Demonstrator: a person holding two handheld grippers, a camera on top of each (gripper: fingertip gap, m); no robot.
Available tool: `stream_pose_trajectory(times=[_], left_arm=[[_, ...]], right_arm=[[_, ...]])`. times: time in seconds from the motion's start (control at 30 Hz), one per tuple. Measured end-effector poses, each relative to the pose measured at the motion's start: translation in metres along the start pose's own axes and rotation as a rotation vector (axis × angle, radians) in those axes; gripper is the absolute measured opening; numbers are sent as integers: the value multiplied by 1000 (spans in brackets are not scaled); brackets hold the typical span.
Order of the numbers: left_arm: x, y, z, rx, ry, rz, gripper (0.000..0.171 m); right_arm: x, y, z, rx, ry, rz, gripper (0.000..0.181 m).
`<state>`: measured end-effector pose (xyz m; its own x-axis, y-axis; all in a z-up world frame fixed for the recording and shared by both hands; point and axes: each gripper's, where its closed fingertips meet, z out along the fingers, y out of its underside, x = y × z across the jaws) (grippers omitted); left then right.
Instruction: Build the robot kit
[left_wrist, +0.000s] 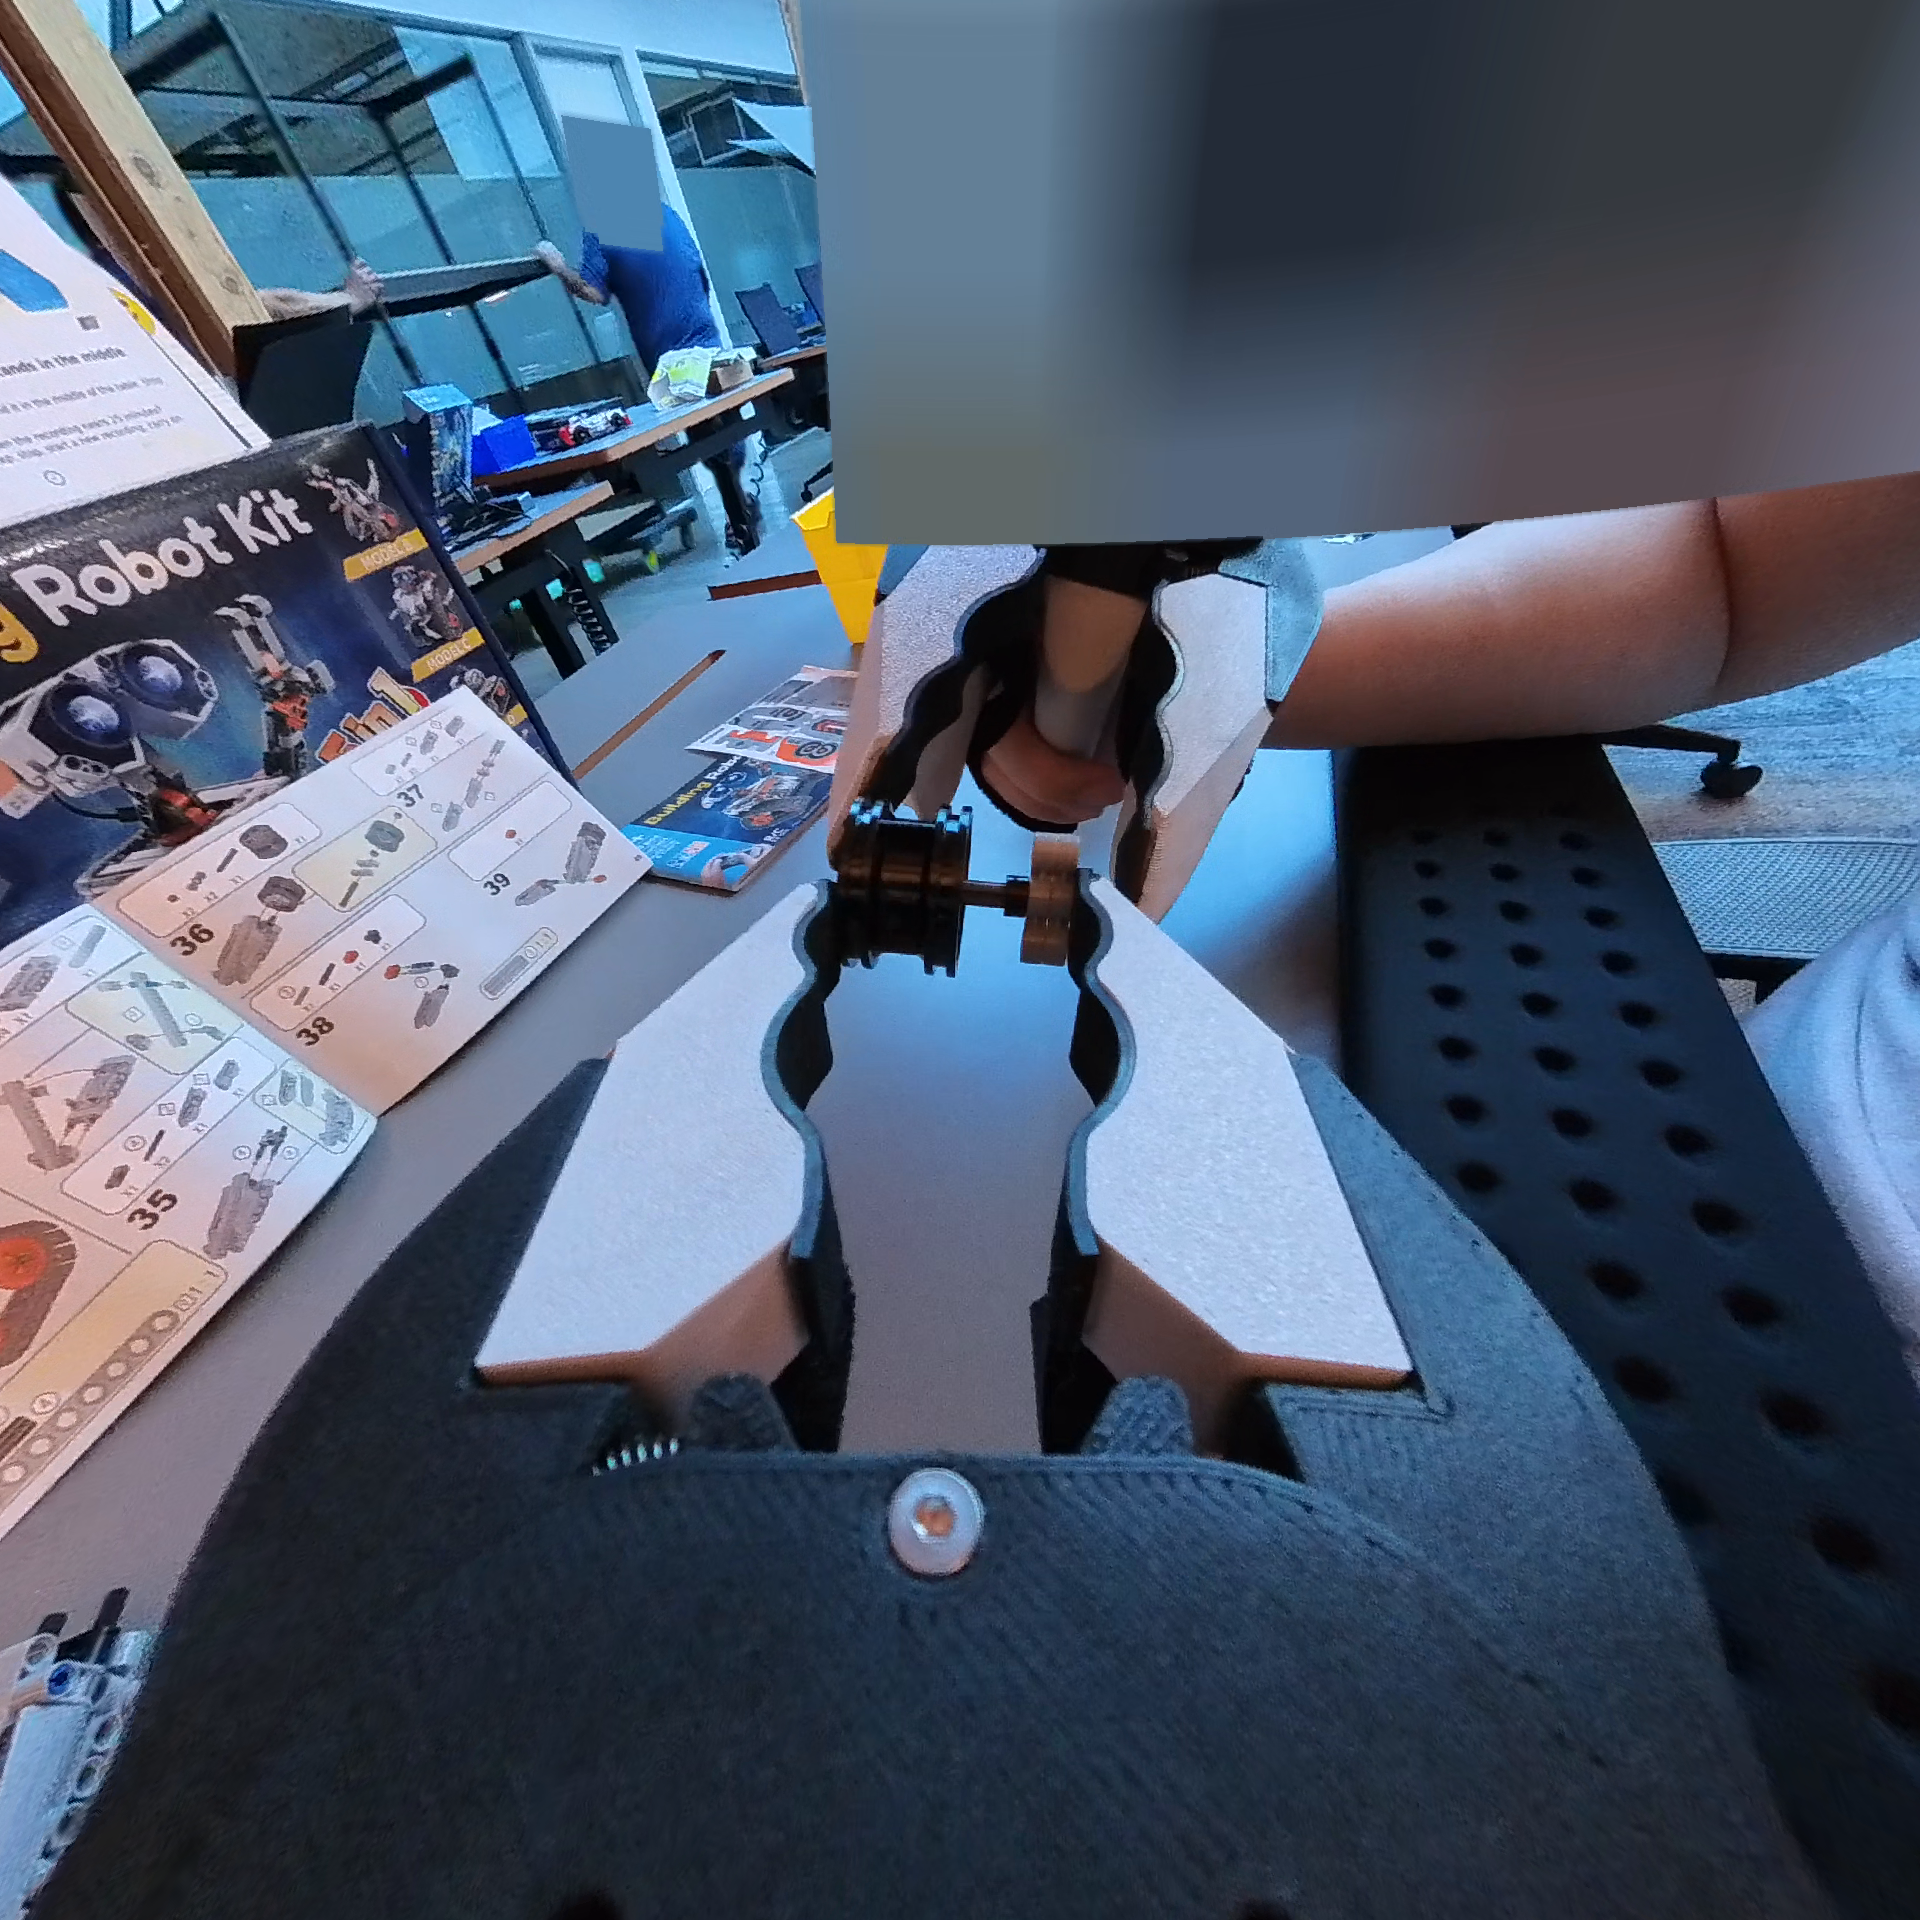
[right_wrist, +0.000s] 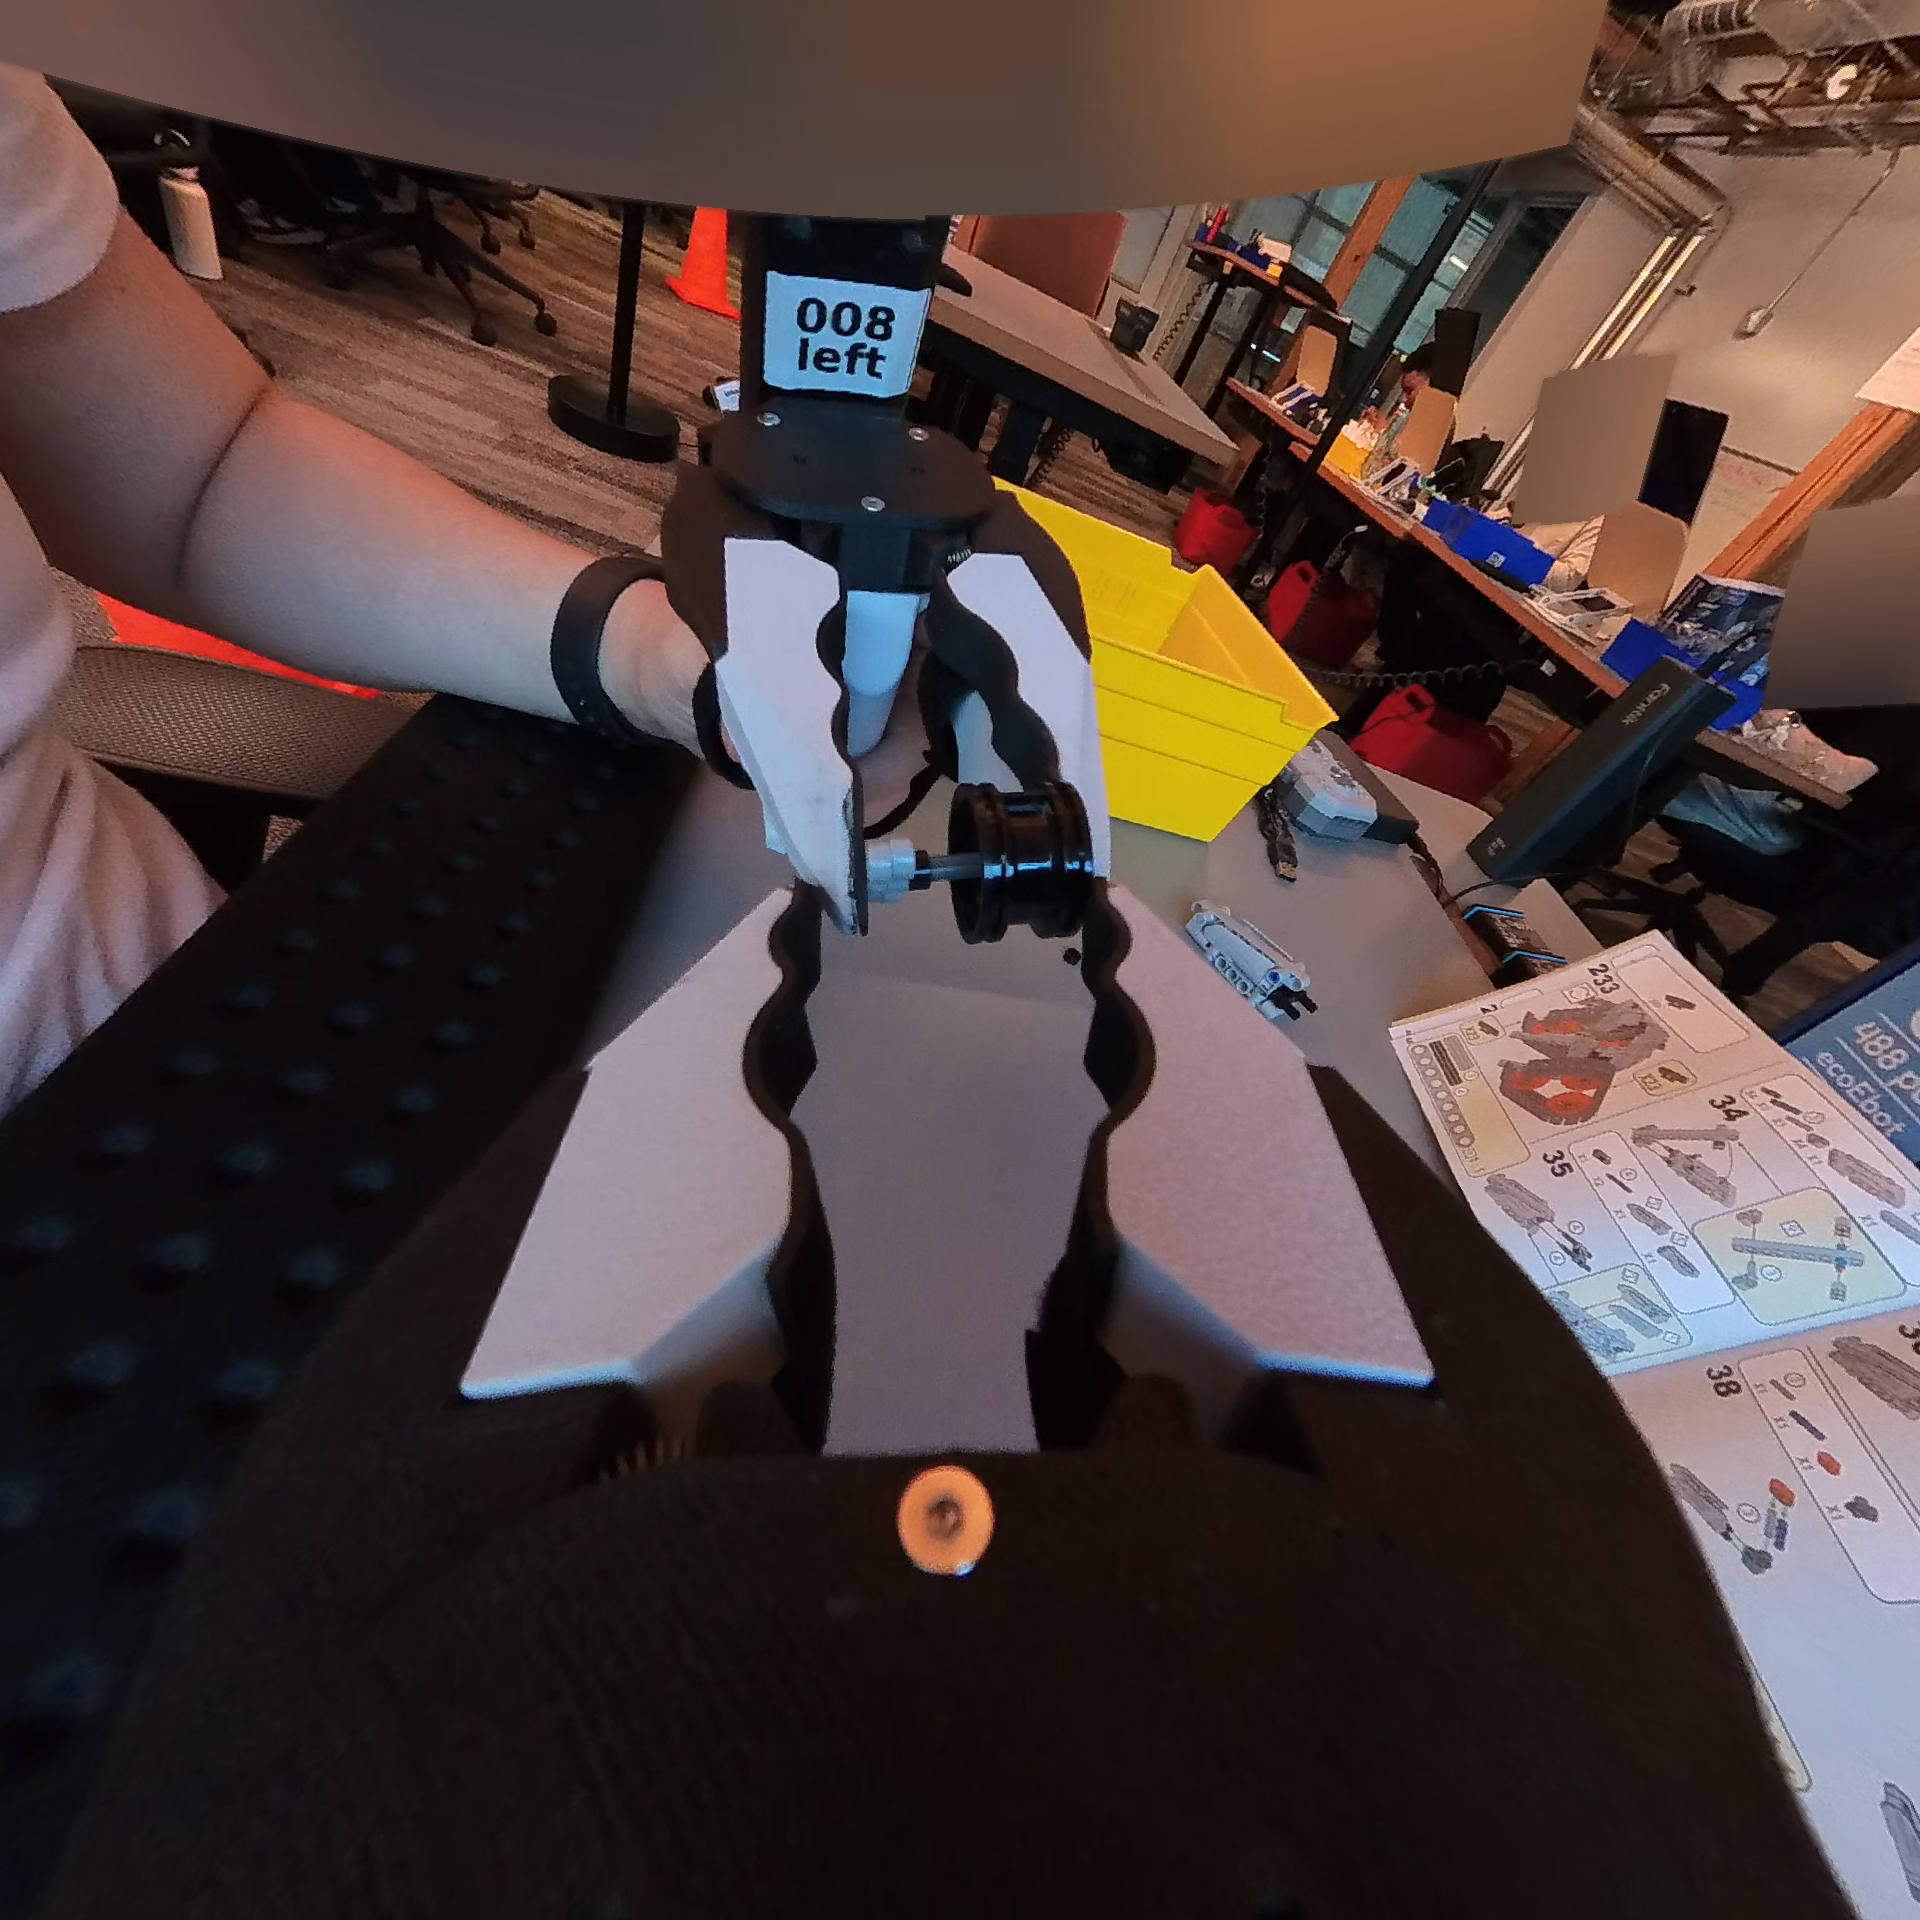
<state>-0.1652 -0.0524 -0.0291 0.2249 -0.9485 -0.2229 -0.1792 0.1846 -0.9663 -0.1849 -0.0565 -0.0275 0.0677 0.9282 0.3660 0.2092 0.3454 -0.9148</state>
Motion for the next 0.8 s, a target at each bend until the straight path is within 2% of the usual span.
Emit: stream_pose_trajectory(times=[0.8], left_arm=[[-3,0,1,-17,-41,41,40]], right_arm=[[3,2,0,-18,12,12,48]])
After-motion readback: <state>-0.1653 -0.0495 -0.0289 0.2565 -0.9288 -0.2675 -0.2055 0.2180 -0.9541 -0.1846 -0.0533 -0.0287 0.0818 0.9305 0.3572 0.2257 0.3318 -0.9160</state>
